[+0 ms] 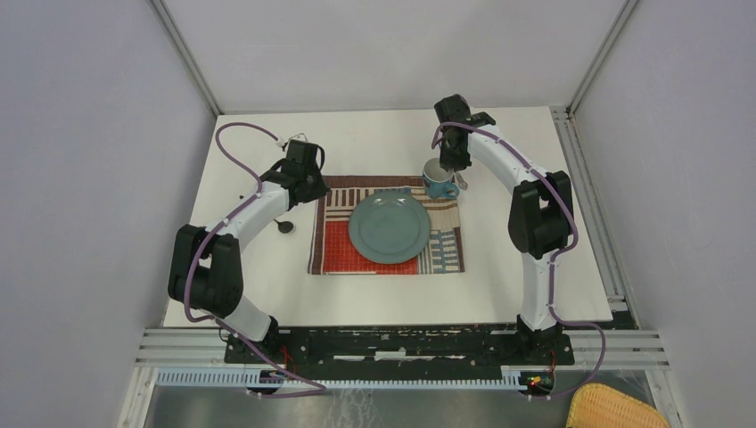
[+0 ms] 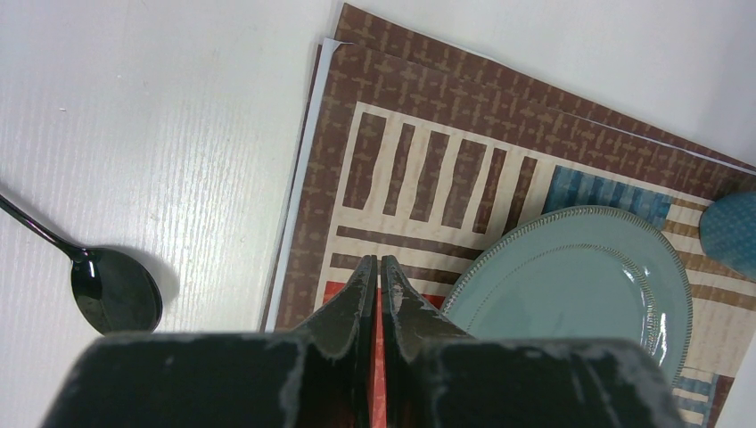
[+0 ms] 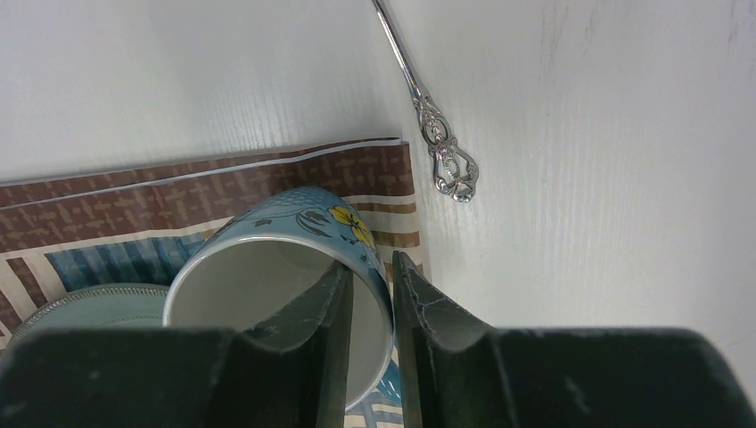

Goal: Set the dinner table for one person
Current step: Place the cup on the napkin.

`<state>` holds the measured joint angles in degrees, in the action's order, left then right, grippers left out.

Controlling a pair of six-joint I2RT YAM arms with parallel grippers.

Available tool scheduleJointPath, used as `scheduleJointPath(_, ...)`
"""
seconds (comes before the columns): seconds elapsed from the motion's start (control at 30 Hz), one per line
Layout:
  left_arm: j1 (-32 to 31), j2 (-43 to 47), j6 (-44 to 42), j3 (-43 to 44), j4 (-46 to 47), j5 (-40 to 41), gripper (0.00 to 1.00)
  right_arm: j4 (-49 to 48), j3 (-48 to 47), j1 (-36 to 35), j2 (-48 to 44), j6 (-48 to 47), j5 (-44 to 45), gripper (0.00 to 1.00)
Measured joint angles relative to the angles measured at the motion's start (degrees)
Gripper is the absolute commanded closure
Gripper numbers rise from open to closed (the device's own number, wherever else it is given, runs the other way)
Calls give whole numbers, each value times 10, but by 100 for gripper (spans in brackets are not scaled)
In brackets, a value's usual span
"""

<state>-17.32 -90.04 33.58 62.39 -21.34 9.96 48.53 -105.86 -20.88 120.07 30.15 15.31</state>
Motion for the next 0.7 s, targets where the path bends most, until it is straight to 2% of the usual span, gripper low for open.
scheduleJointPath(0.3, 0, 0, 0, 0, 0, 0, 90, 0, 0, 0, -1, 0, 1, 72)
scheduleJointPath(0.7, 0, 0, 0, 0, 0, 0, 90, 0, 0, 0, -25, 0, 6, 65)
